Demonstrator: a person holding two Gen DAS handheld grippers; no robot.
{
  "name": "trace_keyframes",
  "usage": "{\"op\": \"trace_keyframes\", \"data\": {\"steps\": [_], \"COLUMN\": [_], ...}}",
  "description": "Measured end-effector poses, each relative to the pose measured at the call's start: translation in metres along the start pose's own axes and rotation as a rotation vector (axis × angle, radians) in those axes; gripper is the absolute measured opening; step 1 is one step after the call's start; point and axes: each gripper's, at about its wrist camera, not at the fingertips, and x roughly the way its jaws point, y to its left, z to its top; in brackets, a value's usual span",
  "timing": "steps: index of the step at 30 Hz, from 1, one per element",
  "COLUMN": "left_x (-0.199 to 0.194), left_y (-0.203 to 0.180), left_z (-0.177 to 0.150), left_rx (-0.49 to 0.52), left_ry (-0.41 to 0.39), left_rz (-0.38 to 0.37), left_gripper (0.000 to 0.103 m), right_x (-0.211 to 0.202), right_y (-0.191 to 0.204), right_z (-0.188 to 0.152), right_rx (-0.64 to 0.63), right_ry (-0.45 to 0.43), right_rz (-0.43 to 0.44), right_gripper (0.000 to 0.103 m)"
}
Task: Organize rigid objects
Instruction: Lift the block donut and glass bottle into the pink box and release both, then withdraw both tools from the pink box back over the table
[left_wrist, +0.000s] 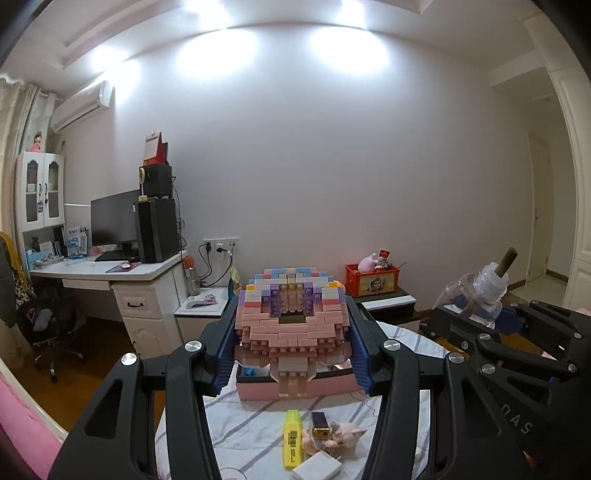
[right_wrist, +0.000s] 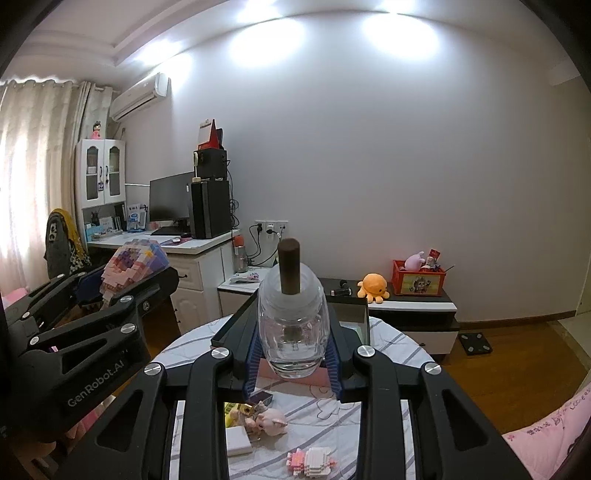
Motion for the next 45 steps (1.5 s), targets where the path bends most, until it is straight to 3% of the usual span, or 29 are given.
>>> {"op": "trace_keyframes", "data": {"steps": [5,12,22,27,33,35,36,37,38,40,42,45], "left_x": [0.029,0.116,0.257,0.302,0.319,0.318,0.317,0.314,0.312,0.303,0.29,0.264], "left_y": [-0.001,0.0,0.021,0.022,0.02,0.02,0.02,0.022,0.023,0.026,0.029,0.039], "left_z": [0.0,-0.008,-0.045,-0.065,-0.081,-0.082,-0.081,-0.08,-0.079,-0.073,-0.065,-0.052], "left_rx": [0.015,0.034,0.038,0.043,0.04,0.046,0.054,0.052,0.047,0.038,0.042,0.009], "left_ry": [0.03,0.147,0.393,0.504,0.547,0.542,0.53,0.517,0.513,0.488,0.473,0.424], "left_rz": [-0.008,-0.044,-0.047,-0.049,-0.041,-0.024,-0.008,-0.006,-0.011,-0.024,-0.002,0.002], "left_gripper": [0.052,0.052,0.052,0.052,0.053,0.058,0.065,0.076,0.081,0.086,0.088,0.098], "right_x": [0.023,0.089,0.217,0.258,0.274,0.277,0.277,0.278,0.277,0.271,0.262,0.244], "right_y": [-0.006,-0.018,-0.051,-0.066,-0.071,-0.072,-0.071,-0.072,-0.072,-0.073,-0.072,-0.074], "right_z": [0.003,0.006,-0.018,-0.038,-0.054,-0.056,-0.057,-0.057,-0.056,-0.051,-0.044,-0.031], "right_rx": [-0.01,-0.036,-0.049,-0.038,-0.006,0.006,0.007,0.006,0.013,0.027,0.032,0.052], "right_ry": [0.023,0.114,0.362,0.487,0.535,0.536,0.53,0.531,0.528,0.503,0.475,0.434], "right_rz": [-0.002,-0.026,-0.045,-0.06,-0.015,0.016,0.021,0.023,0.024,0.024,0.022,0.013], "right_gripper": [0.031,0.031,0.031,0.031,0.031,0.031,0.032,0.041,0.056,0.072,0.076,0.079]}}
